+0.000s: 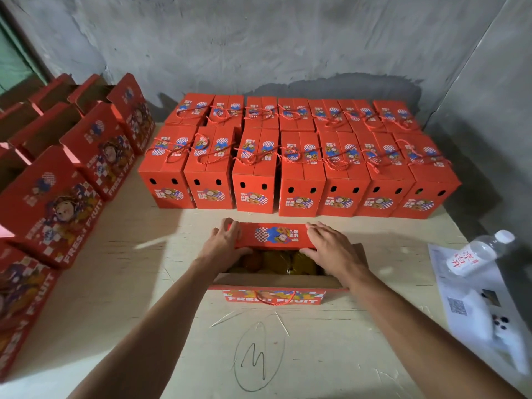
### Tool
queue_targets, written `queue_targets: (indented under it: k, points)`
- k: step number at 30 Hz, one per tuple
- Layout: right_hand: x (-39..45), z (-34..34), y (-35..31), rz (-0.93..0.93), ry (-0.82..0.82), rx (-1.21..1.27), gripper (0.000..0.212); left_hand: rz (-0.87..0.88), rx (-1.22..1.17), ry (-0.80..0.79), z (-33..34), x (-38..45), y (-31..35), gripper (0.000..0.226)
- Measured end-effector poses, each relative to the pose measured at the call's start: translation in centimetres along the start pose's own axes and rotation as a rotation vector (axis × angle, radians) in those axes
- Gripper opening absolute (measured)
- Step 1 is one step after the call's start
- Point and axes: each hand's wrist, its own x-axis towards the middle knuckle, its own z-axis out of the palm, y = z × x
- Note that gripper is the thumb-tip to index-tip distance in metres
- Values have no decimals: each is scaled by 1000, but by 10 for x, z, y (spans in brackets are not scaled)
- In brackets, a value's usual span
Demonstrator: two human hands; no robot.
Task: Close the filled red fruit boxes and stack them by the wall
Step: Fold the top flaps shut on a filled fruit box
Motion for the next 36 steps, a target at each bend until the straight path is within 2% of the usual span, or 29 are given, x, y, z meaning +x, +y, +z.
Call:
queue_targets:
  k: [3, 6, 7, 10, 12, 14, 15, 17, 18, 19, 21, 22, 23, 25, 27, 30, 32, 33, 35, 36]
  points:
    - [-7, 1, 0, -35, 14, -8, 64, -5, 29, 7, 0, 0, 0, 64]
    - [-4, -17, 4, 3, -29, 84, 36, -24, 17, -37, -1, 0, 0, 69]
    - [-1, -28, 8, 33, -43, 97, 35, -25, 6, -46, -1, 1, -1, 69]
    - [10, -65, 26, 264, -120, 2, 35, -24, -24, -48, -1, 2, -2, 68]
    - [12, -81, 36, 468, -298, -38, 28, -29, -32, -38, 1, 1, -2, 63]
    - [10, -88, 36, 581, -474, 202, 25, -27, -41, -27, 2, 0, -2, 60]
    - [11, -87, 33, 591, -495, 387, 31, -24, -51, -26, 2, 1, -2, 58]
    - [9, -74, 22, 517, -402, 677, 41, -15, -75, -24, 2, 2, -3, 50]
    - [4, -61, 11, 441, -300, 744, 39, -13, -82, -25, 1, 2, -3, 48]
    - [-3, -45, 1, 347, -150, 731, 32, -14, -86, -26, 1, 1, -3, 48]
    - [-21, -4, -14, 162, 208, 500, 13, -11, -108, -1, 1, 0, -2, 50]
    - [-28, 12, -17, 122, 338, 402, 11, -7, -125, 22, 1, -1, -3, 52]
    - [-30, 22, -16, 112, 402, 388, 15, -2, -147, 39, 1, -3, -3, 53]
    - [-30, 27, -12, 147, 346, 529, 28, -11, -173, 54, 1, -7, -2, 56]
    - [-30, 27, -10, 178, 236, 648, 37, -77, -77, 82, -4, -12, -4, 66]
    - [-30, 27, -12, 190, 192, 675, 42, -316, 24, 145, -20, -25, -9, 89]
    - [-30, 28, -10, 203, 196, 689, 42, -449, -188, 221, -31, -35, -16, 82]
    - [-29, 30, -8, 209, 198, 693, 42, -461, -423, 274, -36, -37, -21, 70]
    - [-28, 32, -7, 212, 205, 700, 42, -397, -910, 389, -43, -43, -25, 46]
    - [-28, 33, -7, 212, 207, 704, 42, -338, -1000, 403, -41, -45, -22, 37]
